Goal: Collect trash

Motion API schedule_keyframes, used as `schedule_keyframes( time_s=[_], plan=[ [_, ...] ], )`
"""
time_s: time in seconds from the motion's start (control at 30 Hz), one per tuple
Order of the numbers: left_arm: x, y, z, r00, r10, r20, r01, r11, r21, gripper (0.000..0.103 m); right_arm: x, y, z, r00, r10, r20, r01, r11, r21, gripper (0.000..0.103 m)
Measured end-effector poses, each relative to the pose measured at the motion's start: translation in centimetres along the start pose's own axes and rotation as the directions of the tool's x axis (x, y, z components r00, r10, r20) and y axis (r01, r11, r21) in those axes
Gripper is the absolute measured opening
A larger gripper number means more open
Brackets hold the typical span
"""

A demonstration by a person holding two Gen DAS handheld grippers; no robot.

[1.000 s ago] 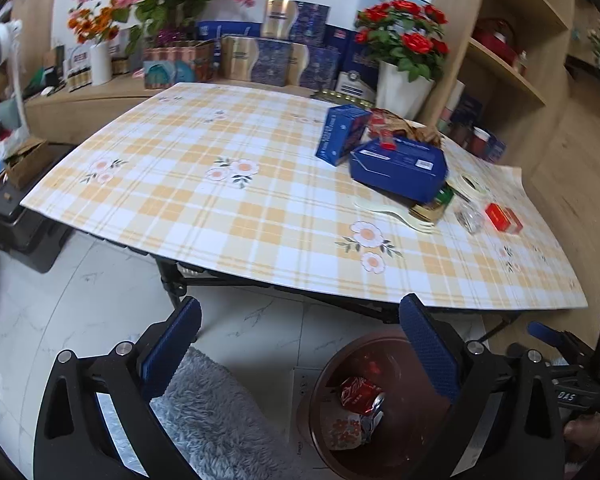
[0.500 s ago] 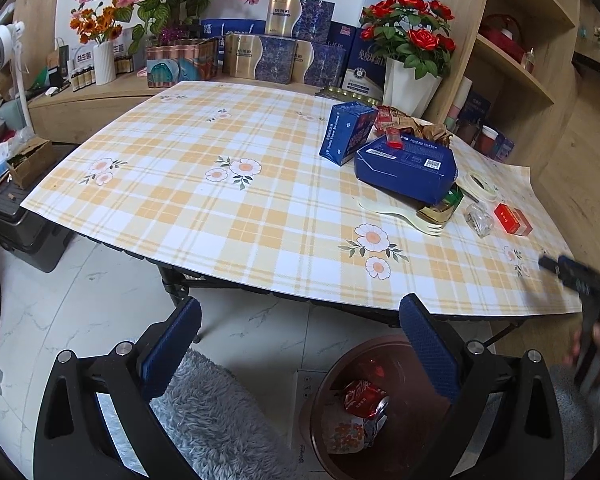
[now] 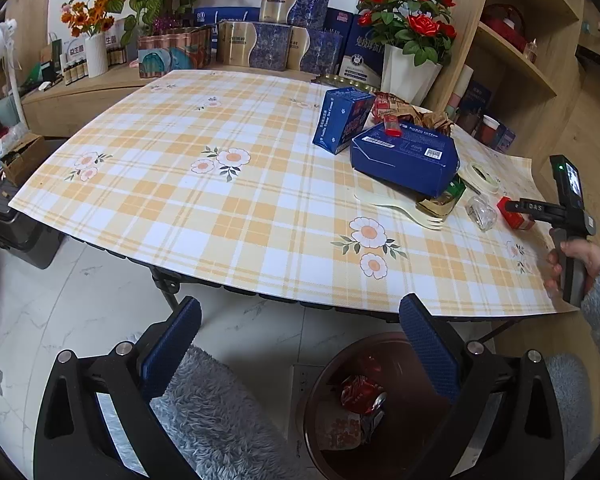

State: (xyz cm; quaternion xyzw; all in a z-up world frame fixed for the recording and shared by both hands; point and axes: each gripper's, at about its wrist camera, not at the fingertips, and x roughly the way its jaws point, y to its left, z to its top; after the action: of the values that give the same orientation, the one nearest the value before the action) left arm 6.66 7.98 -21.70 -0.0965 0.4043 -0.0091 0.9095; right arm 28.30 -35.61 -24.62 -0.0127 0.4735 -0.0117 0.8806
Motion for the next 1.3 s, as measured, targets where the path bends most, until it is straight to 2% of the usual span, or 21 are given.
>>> schedule_keyframes(
  time_s=[0.1, 0.23, 0.3, 0.37, 0.47, 0.53, 0.63, 0.73, 0.77, 0.9, 1.0, 1.07, 1.2, 1.3],
  plan=[
    [0.2, 0.0, 0.1, 1.0, -0.002, -0.006, 0.002, 1.0, -0.004, 0.097, 1.5, -0.3, 0.2, 0.998, -0.018, -0.055, 0.019, 1.0, 0.019, 0.097],
    [0.4, -0.1, 0.1, 1.0, -0.004, -0.013, 0.004, 1.0, -0.004, 0.097, 1.7, -0.9, -0.2, 0.999, 0.018, -0.03, -0.016, 0.998, 0.062, 0.098],
    [0.8, -0.1, 0.2, 1.0, -0.002, -0.027, 0.002, 1.0, -0.003, 0.097, 1.5, -0.7, -0.5, 1.0, 0.019, -0.007, -0.019, 0.998, 0.053, 0.092],
    [1.4, -0.2, 0.4, 0.999, -0.002, -0.048, 0.002, 1.0, -0.003, 0.097, 1.3, -0.4, -0.7, 1.0, 0.029, 0.007, -0.029, 0.999, 0.041, 0.092],
    [2.9, -0.3, 1.4, 0.989, -0.089, -0.122, 0.089, 0.996, -0.006, 0.097, 0.2, 0.4, -0.9, 0.995, 0.063, 0.08, -0.064, 0.998, 0.0, 0.092],
    [3.4, -0.3, 2.4, 0.985, -0.126, -0.12, 0.125, 0.992, -0.015, 0.097, -0.6, 1.2, -1.2, 0.99, 0.064, 0.126, -0.059, 0.997, -0.048, 0.092],
    [4.3, -0.5, 5.0, 0.982, -0.173, -0.08, 0.171, 0.985, -0.028, 0.097, -1.0, 1.8, -1.4, 0.986, 0.085, 0.144, -0.075, 0.994, -0.076, 0.092],
    [6.1, -1.1, 9.1, 0.981, -0.19, -0.042, 0.189, 0.981, -0.041, 0.097, -1.2, 1.6, -1.3, 0.982, 0.103, 0.158, -0.091, 0.993, -0.079, 0.092],
    [7.0, -1.6, 10.8, 0.98, -0.199, -0.029, 0.198, 0.98, -0.02, 0.097, -1.2, 1.4, -1.3, 0.982, 0.106, 0.156, -0.097, 0.993, -0.068, 0.092],
    [10.1, -2.7, 15.9, 0.981, -0.192, 0.011, 0.191, 0.981, 0.044, 0.097, -0.8, 0.0, -1.2, 0.981, 0.131, 0.144, -0.134, 0.991, 0.012, 0.092],
    [14.1, -2.6, 19.2, 0.979, -0.195, -0.051, 0.197, 0.98, 0.032, 0.097, -0.6, -1.2, -1.2, 0.975, 0.165, 0.148, -0.177, 0.982, 0.072, 0.092],
    [15.9, -3.0, 20.2, 0.979, -0.186, -0.08, 0.191, 0.98, 0.061, 0.097, -0.5, -1.9, -1.3, 0.972, 0.181, 0.15, -0.198, 0.974, 0.108, 0.092],
    [19.1, -4.7, 21.6, 0.987, -0.105, -0.124, 0.128, 0.974, 0.187, 0.097, -0.4, -2.5, -1.3, 0.969, 0.194, 0.151, -0.215, 0.966, 0.141, 0.092],
    [20.9, -5.3, 22.0, 0.989, -0.042, -0.144, 0.074, 0.972, 0.224, 0.096, -0.3, -2.3, -1.3, 0.97, 0.193, 0.147, -0.214, 0.967, 0.138, 0.092]
  ],
)
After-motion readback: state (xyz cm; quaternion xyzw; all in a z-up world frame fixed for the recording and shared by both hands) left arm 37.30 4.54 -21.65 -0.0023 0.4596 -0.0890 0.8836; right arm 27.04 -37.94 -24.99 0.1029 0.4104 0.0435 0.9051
